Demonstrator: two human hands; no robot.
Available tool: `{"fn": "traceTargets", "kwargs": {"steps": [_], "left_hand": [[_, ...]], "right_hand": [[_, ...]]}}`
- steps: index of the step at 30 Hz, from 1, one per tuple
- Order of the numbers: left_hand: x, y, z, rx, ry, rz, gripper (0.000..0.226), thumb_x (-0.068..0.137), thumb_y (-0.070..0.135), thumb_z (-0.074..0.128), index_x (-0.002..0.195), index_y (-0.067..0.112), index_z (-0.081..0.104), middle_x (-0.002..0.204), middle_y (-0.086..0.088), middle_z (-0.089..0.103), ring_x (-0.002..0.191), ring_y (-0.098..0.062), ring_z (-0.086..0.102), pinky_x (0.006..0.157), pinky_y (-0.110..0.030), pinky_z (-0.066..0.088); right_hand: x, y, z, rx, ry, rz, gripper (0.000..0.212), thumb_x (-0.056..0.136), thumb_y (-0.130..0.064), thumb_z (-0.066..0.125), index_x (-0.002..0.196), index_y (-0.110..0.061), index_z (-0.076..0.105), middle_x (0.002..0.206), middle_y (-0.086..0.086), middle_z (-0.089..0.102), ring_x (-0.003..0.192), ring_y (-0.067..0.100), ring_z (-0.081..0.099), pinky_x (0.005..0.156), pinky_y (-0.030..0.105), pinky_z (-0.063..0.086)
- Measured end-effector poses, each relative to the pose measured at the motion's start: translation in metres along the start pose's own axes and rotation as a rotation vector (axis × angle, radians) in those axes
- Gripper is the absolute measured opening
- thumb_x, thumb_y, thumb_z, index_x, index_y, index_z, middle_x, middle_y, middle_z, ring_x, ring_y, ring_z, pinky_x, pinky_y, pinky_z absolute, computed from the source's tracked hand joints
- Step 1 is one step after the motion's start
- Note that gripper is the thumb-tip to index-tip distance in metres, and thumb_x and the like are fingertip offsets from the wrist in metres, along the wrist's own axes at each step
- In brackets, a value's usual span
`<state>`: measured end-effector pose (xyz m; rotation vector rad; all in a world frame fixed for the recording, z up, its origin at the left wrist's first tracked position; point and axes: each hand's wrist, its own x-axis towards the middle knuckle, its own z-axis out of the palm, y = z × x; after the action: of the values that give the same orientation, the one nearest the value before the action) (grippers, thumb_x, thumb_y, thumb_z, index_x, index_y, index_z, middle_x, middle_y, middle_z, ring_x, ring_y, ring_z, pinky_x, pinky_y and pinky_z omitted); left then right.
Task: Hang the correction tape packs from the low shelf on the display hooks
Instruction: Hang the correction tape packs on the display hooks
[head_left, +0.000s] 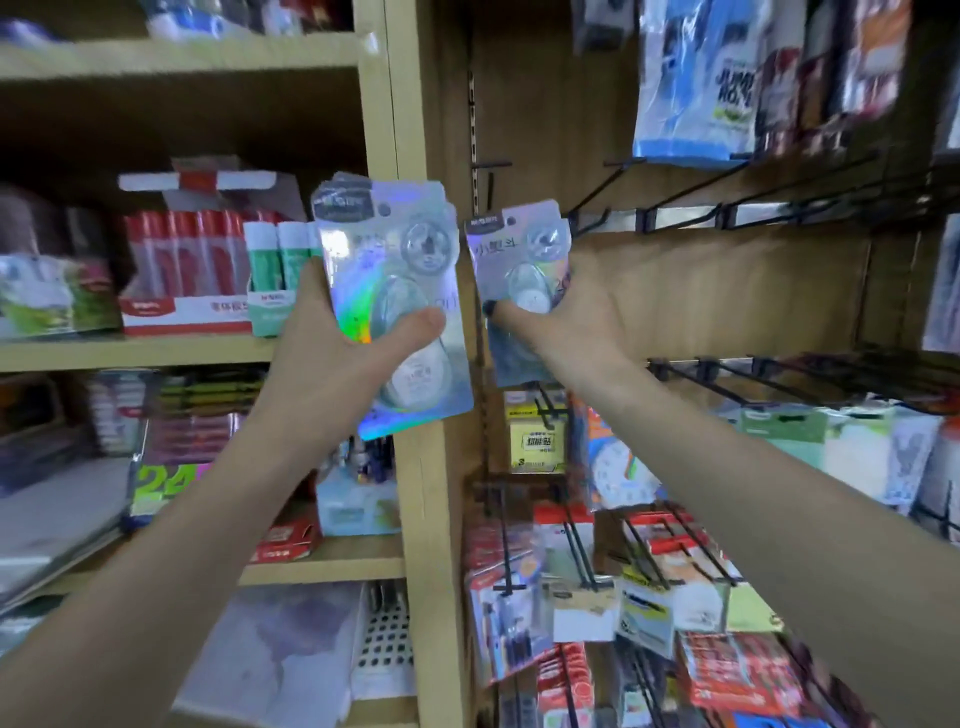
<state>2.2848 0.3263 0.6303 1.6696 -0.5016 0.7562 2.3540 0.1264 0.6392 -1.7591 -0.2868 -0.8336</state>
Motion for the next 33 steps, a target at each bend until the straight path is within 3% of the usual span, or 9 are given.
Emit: {"fn": "traceTargets", "kwargs": {"steps": [3,7,14,21,23,26,29,31,33], "left_hand": [[0.006,0.000,-0.002,0.046,0.007,0.022,0.068,0.081,0.035,0.086,0.138,0.031,0.050,0.125,0.018,0.069,0.111,-0.001,0.070,0.092,-0.033,0.058],[0.010,-0.005,0.000,0.058,-0.007,0.012,0.057,0.082,0.032,0.084,0.129,0.035,0.052,0.116,0.021,0.070,0.099,0.007,0.070,0.079,-0.019,0.057],[0.020,-0.013,0.002,0.081,-0.032,0.007,0.063,0.080,0.035,0.085,0.133,0.035,0.051,0.119,0.019,0.070,0.102,0.004,0.070,0.086,-0.028,0.057],[0.024,-0.017,0.001,0.078,-0.053,0.010,0.064,0.079,0.036,0.084,0.133,0.035,0.050,0.121,0.019,0.069,0.103,0.004,0.070,0.082,-0.022,0.057],[0.025,-0.019,0.003,0.081,-0.052,0.009,0.058,0.079,0.036,0.083,0.127,0.040,0.050,0.116,0.022,0.069,0.099,0.008,0.070,0.075,-0.012,0.056],[0.027,-0.024,0.006,0.065,-0.063,-0.013,0.053,0.080,0.037,0.082,0.122,0.044,0.049,0.113,0.024,0.069,0.099,0.010,0.069,0.071,-0.009,0.055],[0.029,-0.027,0.010,0.065,-0.073,-0.019,0.062,0.080,0.039,0.082,0.132,0.038,0.049,0.118,0.022,0.069,0.102,0.007,0.070,0.077,-0.015,0.055],[0.029,-0.030,0.011,0.053,-0.064,-0.021,0.064,0.079,0.038,0.084,0.133,0.037,0.050,0.119,0.020,0.070,0.104,0.003,0.070,0.084,-0.023,0.056],[0.030,-0.032,0.011,0.050,-0.066,-0.025,0.064,0.079,0.039,0.085,0.133,0.036,0.050,0.120,0.019,0.071,0.106,0.000,0.071,0.089,-0.031,0.057]], "right_hand": [[0.014,0.000,0.015,-0.014,0.016,-0.002,0.059,0.076,-0.032,0.088,0.114,-0.020,0.045,0.103,-0.010,0.064,0.085,0.002,0.062,0.057,0.014,0.040],[0.026,0.007,0.027,-0.024,0.042,-0.003,0.058,0.077,-0.034,0.087,0.114,-0.021,0.044,0.110,-0.005,0.065,0.094,0.013,0.064,0.058,0.015,0.040],[0.035,0.012,0.032,-0.037,0.041,0.019,0.057,0.078,-0.040,0.084,0.117,-0.020,0.047,0.107,-0.006,0.066,0.092,0.012,0.064,0.057,0.019,0.041],[0.064,0.034,0.047,-0.146,0.066,0.063,0.072,0.055,-0.061,0.076,0.114,-0.023,0.063,0.099,-0.010,0.075,0.090,0.012,0.073,0.077,0.037,0.062],[0.077,0.039,0.054,-0.133,0.023,0.080,0.066,0.061,-0.058,0.081,0.116,-0.024,0.065,0.104,-0.010,0.075,0.095,0.012,0.072,0.084,0.033,0.059],[0.101,0.047,0.063,-0.215,-0.070,0.072,0.020,0.084,-0.037,0.078,0.089,-0.029,0.061,0.090,-0.011,0.066,0.086,0.007,0.061,0.077,0.017,0.046],[0.123,0.048,0.072,-0.366,-0.189,0.111,0.029,0.085,-0.043,0.070,0.082,-0.032,0.043,0.089,-0.011,0.054,0.092,0.011,0.046,0.066,0.004,0.034],[0.133,0.051,0.076,-0.490,-0.232,0.145,0.029,0.082,-0.050,0.064,0.092,-0.028,0.048,0.110,0.001,0.060,0.099,0.015,0.044,0.080,0.020,0.035],[0.140,0.054,0.077,-0.605,-0.289,0.136,0.024,0.093,-0.044,0.060,0.099,-0.022,0.055,0.110,0.006,0.059,0.102,0.021,0.050,0.083,0.029,0.034]]}}
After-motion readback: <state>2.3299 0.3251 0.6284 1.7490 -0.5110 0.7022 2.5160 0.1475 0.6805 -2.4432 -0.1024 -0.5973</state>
